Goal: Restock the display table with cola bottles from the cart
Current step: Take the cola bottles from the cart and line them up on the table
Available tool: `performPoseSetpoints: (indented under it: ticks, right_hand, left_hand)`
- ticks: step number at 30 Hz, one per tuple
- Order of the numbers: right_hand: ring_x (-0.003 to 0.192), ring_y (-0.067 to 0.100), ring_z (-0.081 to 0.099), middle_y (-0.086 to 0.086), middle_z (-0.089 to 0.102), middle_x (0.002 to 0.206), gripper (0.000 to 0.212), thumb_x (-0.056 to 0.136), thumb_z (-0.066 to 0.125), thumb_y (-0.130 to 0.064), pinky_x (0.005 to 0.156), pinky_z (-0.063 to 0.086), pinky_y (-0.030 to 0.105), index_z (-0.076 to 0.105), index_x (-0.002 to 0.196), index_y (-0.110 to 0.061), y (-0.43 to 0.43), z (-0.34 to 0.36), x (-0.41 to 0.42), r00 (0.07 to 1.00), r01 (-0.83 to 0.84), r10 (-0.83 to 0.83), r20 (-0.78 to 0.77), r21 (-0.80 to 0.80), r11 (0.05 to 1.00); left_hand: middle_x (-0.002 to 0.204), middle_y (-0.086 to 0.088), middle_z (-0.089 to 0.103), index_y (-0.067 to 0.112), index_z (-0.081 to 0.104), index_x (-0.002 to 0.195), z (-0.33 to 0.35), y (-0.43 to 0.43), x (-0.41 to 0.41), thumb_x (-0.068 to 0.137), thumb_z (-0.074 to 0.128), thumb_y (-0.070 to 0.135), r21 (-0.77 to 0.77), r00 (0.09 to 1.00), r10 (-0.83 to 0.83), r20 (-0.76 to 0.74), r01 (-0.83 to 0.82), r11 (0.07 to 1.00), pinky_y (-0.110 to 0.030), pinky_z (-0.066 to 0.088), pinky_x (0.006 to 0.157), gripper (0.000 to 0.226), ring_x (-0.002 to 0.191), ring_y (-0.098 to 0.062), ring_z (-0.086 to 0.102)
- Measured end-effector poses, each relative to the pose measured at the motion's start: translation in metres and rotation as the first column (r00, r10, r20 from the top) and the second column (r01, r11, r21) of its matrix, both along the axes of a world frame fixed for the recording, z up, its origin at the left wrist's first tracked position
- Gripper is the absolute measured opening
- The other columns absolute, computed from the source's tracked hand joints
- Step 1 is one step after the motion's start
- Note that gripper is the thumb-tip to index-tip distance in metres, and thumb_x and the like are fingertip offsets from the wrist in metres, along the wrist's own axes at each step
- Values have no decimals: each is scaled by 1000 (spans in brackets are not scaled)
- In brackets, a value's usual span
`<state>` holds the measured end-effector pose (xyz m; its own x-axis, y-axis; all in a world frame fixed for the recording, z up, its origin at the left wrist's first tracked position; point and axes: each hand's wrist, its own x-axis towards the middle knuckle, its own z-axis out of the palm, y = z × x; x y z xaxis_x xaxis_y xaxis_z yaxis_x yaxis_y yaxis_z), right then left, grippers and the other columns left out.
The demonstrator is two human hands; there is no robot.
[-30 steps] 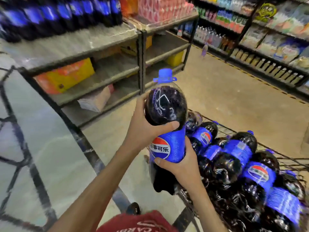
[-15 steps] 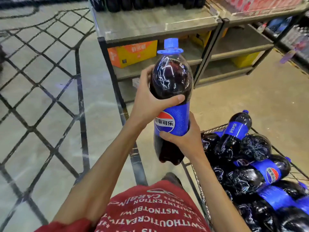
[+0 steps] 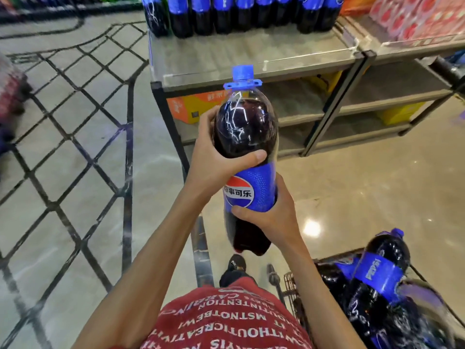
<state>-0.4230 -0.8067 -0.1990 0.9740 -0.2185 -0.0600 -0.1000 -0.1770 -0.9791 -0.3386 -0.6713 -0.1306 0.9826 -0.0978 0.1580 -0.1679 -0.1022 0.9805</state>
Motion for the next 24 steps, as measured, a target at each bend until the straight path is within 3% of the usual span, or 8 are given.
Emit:
performPoseSetpoints:
  ticks: [6,9,11,16,24]
  right_hand:
    - [102,8,70,-15,70,115,89,52,94,-50,85,62,38,54,129,-32,-40,-1,84,1000,-19,20,12,-10,1000]
    - [102,6,69,-17,69,115,89,54,96,-46,84,62,34,53,131,-32,-54,0,115,1000,-9,9,6,-4,1000]
    - [101,8,70,-16,70,113,87,54,98,-39,84,62,35,54,129,-32,-65,-1,135,1000,8,-7,-4,19,1000]
    - [102,12,71,-11,71,114,88,53,99,-36,84,62,40,56,130,-29,-95,-6,190,999,31,-30,-24,35,999]
    - [101,10,71,-14,71,115,95,48,95,-54,85,62,40,54,131,-34,-150,-9,316,998,40,-40,-53,11,999]
  left_hand:
    - [136,0,57,14,41,141,3,-36,78,56,90,37,-9,1000,17,6,-17,1000,-24,52,94,100,120,-10,61]
    - [128,16,56,16,42,136,3,-54,111,56,91,32,-4,1000,14,16,-14,1000,-15,50,91,95,117,1,59]
    - [118,28,54,13,43,134,-1,-66,134,58,94,18,16,1000,8,22,-8,1000,-9,47,88,91,110,12,58]
    - [132,-2,59,8,43,138,-4,-96,195,54,91,34,-3,999,-19,-27,19,1000,-23,52,95,101,118,-9,62]
    - [123,6,63,10,44,135,-12,-151,322,55,93,25,-35,998,-49,-47,47,998,-19,53,87,95,110,-2,65]
